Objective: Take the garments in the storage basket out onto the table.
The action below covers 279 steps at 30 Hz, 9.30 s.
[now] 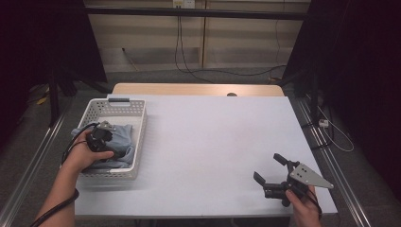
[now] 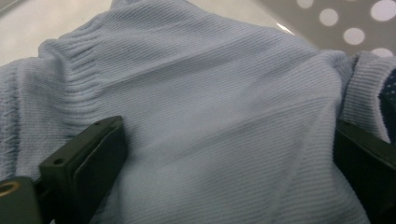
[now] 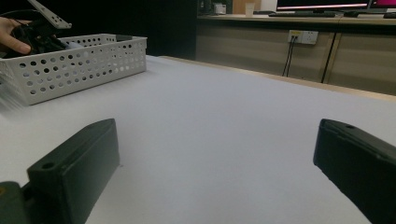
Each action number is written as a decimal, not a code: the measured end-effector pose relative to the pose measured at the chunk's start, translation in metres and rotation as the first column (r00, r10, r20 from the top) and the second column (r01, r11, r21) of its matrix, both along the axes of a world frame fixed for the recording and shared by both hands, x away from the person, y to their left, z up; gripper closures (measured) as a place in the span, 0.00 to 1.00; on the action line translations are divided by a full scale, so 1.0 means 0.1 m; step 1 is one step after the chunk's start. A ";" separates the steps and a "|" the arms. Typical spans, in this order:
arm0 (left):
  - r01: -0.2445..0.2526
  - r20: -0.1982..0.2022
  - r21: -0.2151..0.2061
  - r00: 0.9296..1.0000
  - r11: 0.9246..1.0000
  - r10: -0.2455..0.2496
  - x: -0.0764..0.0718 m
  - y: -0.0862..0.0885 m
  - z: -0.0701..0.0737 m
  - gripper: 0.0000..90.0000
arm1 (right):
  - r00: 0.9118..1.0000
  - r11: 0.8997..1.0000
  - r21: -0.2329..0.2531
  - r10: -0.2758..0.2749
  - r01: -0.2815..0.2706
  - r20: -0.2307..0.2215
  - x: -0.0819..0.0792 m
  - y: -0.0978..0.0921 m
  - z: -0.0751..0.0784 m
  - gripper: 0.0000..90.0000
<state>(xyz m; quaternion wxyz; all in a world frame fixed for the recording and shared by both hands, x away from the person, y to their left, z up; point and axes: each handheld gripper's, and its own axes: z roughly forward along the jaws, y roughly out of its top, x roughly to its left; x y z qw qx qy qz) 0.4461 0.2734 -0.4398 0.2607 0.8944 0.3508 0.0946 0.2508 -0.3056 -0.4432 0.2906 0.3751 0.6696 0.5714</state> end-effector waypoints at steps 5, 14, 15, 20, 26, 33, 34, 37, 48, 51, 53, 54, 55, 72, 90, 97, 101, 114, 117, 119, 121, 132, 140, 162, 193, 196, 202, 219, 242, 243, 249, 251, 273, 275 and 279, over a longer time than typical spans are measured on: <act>-0.021 0.008 0.000 1.000 1.000 0.021 -0.01 0.01 0.00 0.13 | 1.000 1.000 0.006 0.004 -0.004 0.001 0.00 0.00 0.00 0.00; -0.067 -0.006 0.047 0.998 0.997 0.067 0.02 -0.03 0.05 0.25 | 1.000 1.000 0.009 0.004 -0.004 0.001 -0.01 -0.01 0.00 0.00; -0.069 -0.009 0.052 0.998 0.996 0.070 0.02 -0.03 0.05 0.26 | 1.000 1.000 0.008 0.005 -0.005 0.002 -0.01 -0.01 0.00 0.00; -0.088 -0.014 0.051 0.996 0.995 0.089 0.02 -0.02 0.07 0.33 | 1.000 1.000 0.010 0.003 -0.003 0.000 -0.01 -0.01 0.00 0.00; -0.119 -0.001 0.046 0.993 0.992 0.119 0.03 0.01 0.09 0.51 | 1.000 1.000 0.007 0.005 -0.005 0.002 -0.01 -0.01 0.00 0.00; -0.141 -0.014 0.043 0.990 0.989 0.141 0.04 0.03 0.12 0.64 | 1.000 1.000 0.005 0.000 0.000 0.001 0.00 -0.02 0.00 0.00; -0.147 -0.018 0.035 0.989 0.989 0.147 0.04 0.04 0.12 0.65 | 1.000 1.000 0.005 0.000 0.000 0.001 -0.01 -0.02 0.00 0.00; -0.138 -0.023 0.036 0.990 0.990 0.139 0.04 0.05 0.13 0.66 | 1.000 1.000 0.007 0.000 0.000 0.001 -0.01 -0.02 0.00 0.00; -0.163 -0.075 0.049 0.983 0.985 0.166 0.08 0.00 0.21 0.73 | 1.000 1.000 0.004 0.001 -0.001 -0.003 0.00 -0.02 -0.01 0.00; -0.156 -0.079 0.054 0.984 0.986 0.160 0.08 -0.01 0.24 0.74 | 1.000 1.000 0.004 0.001 -0.001 -0.003 0.00 -0.02 -0.01 0.00; -0.157 -0.083 0.054 0.983 0.986 0.161 0.08 -0.03 0.28 0.74 | 1.000 1.000 0.005 -0.001 0.001 -0.003 0.01 -0.02 -0.01 0.00; -0.154 -0.087 0.058 0.983 0.986 0.159 0.09 -0.04 0.30 0.74 | 1.000 1.000 0.005 -0.001 0.001 -0.003 0.01 -0.02 -0.01 0.00; -0.154 -0.095 0.059 0.983 0.986 0.159 0.09 -0.06 0.32 0.74 | 1.000 1.000 0.006 -0.001 0.001 -0.003 0.01 -0.02 -0.01 0.00; -0.209 -0.165 0.022 0.964 0.978 0.210 0.15 -0.05 0.73 0.74 | 1.000 1.000 0.009 0.003 -0.003 -0.003 0.01 -0.02 -0.01 0.00; -0.249 -0.216 0.005 0.945 0.968 0.244 0.24 -0.06 1.17 0.74 | 1.000 1.000 0.012 0.006 -0.006 -0.006 0.01 -0.03 -0.01 0.00; -0.264 -0.236 -0.007 0.938 0.965 0.255 0.26 -0.07 1.36 0.74 | 1.000 1.000 0.015 0.009 -0.009 -0.007 0.01 -0.03 -0.01 0.00; -0.262 -0.233 -0.008 0.939 0.965 0.253 0.28 -0.08 1.47 0.74 | 1.000 1.000 0.013 0.011 -0.011 -0.007 0.01 -0.03 -0.01 0.00; -0.246 -0.246 -0.033 0.942 0.969 0.230 0.31 -0.19 1.69 0.74 | 1.000 1.000 0.014 0.013 -0.013 -0.006 0.01 -0.03 -0.01 0.00; -0.242 -0.251 -0.036 0.941 0.970 0.225 0.32 -0.23 1.72 0.74 | 1.000 1.000 0.013 0.013 -0.013 -0.007 0.01 -0.03 -0.01 0.00; -0.240 -0.247 -0.031 0.942 0.970 0.225 0.33 -0.26 1.75 0.74 | 1.000 1.000 0.013 0.013 -0.013 -0.007 0.01 -0.03 -0.01 0.00; -0.242 -0.247 -0.034 0.942 0.970 0.226 0.33 -0.28 1.78 0.74 | 1.000 1.000 0.014 0.012 -0.012 -0.005 0.01 -0.03 -0.01 0.00; -0.212 -0.228 -0.057 0.954 0.976 0.194 0.33 -0.47 1.95 0.74 | 1.000 1.000 0.012 0.016 -0.016 -0.007 0.02 -0.02 -0.01 0.00; -0.182 -0.221 -0.049 0.961 0.982 0.167 0.33 -0.63 2.04 0.73 | 1.000 1.000 0.015 0.014 -0.014 -0.006 0.01 -0.03 -0.01 0.00; -0.139 -0.219 -0.044 0.968 0.989 0.126 0.33 -0.95 2.11 0.73 | 1.000 1.000 0.013 0.014 -0.014 -0.004 0.01 -0.03 0.00 0.00; -0.047 -0.206 -0.068 0.978 0.997 0.032 0.28 -1.38 2.18 0.73 | 1.000 1.000 0.015 0.014 -0.014 -0.003 0.00 -0.03 0.00 0.00; -0.036 -0.208 -0.066 0.978 0.997 0.021 0.28 -1.41 2.19 0.73 | 1.000 1.000 0.015 0.015 -0.015 -0.002 0.00 -0.03 0.00 0.00; -0.030 -0.203 -0.068 0.979 0.997 0.015 0.28 -1.46 2.24 0.73 | 1.000 1.000 0.015 0.016 -0.016 -0.002 0.00 -0.03 0.01 0.00; 0.015 -0.189 -0.075 0.982 0.997 -0.029 0.26 -1.68 2.28 0.72 | 1.000 1.000 0.006 0.016 -0.016 -0.003 0.00 -0.03 0.00 0.00; 0.071 -0.177 -0.106 0.980 0.992 -0.089 0.21 -1.94 2.20 0.72 | 1.000 1.000 0.008 0.020 -0.020 -0.002 0.00 -0.03 0.01 0.00; 0.076 -0.176 -0.109 0.980 0.991 -0.095 0.20 -1.95 2.19 0.72 | 1.000 1.000 0.007 0.020 -0.020 -0.003 0.00 -0.03 0.01 0.00; 0.095 -0.173 -0.121 0.978 0.988 -0.115 0.17 -2.00 2.16 0.72 | 1.000 1.000 0.008 0.021 -0.021 -0.002 0.00 -0.03 0.01 0.00; 0.100 -0.171 -0.128 0.978 0.987 -0.121 0.16 -2.03 2.15 0.72 | 1.000 1.000 0.008 0.021 -0.021 -0.003 0.00 -0.03 0.01 0.00; 0.149 -0.159 -0.189 0.971 0.971 -0.180 0.11 -2.13 1.93 0.70 | 1.000 1.000 0.006 0.024 -0.024 -0.001 0.00 -0.03 0.01 0.00; 0.148 -0.157 -0.199 0.971 0.969 -0.181 0.10 -2.13 1.90 0.70 | 1.000 1.000 0.006 0.025 -0.025 -0.002 0.00 -0.03 0.01 0.00; 0.156 -0.160 -0.208 0.968 0.966 -0.191 0.09 -2.13 1.83 0.70 | 1.000 1.000 0.006 0.026 -0.026 -0.002 0.01 -0.03 0.01 0.00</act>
